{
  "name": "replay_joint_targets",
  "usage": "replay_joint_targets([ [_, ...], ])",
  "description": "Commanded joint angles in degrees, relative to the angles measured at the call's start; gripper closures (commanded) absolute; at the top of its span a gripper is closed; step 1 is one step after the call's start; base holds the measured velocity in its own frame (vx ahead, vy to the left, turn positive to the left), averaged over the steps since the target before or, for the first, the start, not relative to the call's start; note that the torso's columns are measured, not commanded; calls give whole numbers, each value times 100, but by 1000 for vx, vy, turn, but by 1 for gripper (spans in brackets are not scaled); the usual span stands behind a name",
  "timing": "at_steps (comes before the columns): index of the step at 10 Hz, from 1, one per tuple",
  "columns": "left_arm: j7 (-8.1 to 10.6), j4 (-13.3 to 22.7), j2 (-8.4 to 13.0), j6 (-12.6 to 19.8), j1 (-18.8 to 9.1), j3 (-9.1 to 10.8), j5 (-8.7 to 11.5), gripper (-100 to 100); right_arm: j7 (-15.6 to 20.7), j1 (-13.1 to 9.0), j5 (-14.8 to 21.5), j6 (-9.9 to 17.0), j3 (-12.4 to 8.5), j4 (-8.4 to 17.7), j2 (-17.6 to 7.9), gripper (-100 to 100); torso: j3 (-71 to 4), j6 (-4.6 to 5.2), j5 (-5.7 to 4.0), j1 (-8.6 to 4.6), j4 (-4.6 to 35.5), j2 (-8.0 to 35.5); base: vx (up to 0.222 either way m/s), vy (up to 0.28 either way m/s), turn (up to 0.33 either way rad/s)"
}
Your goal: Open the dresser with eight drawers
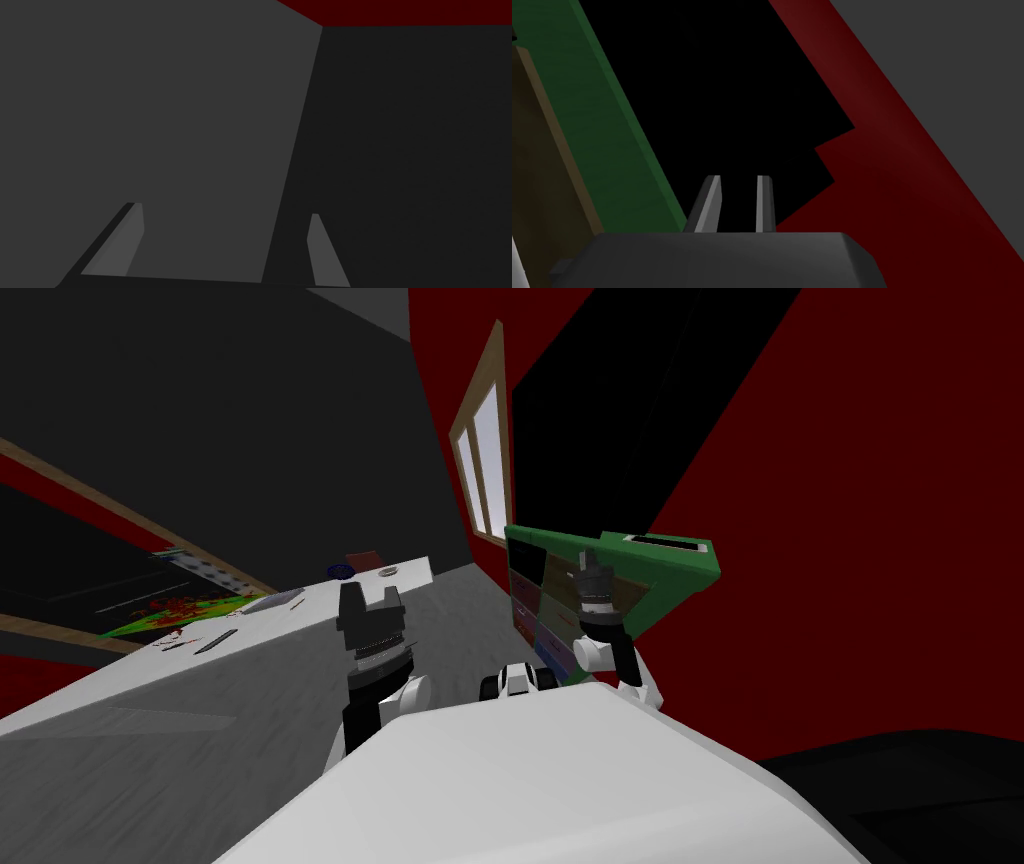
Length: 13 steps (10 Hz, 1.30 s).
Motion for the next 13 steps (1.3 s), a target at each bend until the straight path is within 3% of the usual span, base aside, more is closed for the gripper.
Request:
replay_joint_targets([
  [1, 0, 2, 0, 0, 1, 1, 0, 0, 109, -13, 72, -5, -41, 69, -275, -100, -413, 2, -9, -36, 186, 162, 30, 48, -42],
  [5, 0, 3, 1, 0, 3, 1, 0, 0, 383, -48, 252, -18, -144, 241, -600, -100, -567, -21, 50, 35, 312, 248, 35, 49, -46],
  [12, 0, 2, 0, 0, 2, 0, 0, 0, 1466, -206, 998, -74, -572, 1014, -1089, -100, -538, -36, 92, 75, 371, 323, 101, 139, -106],
  [13, 0, 2, 0, 0, 2, 0, 0, 0, 1535, -206, 998, -74, -572, 1014, -1089, -100, -545, -27, 95, 88, 369, 312, 75, 120, -48],
])
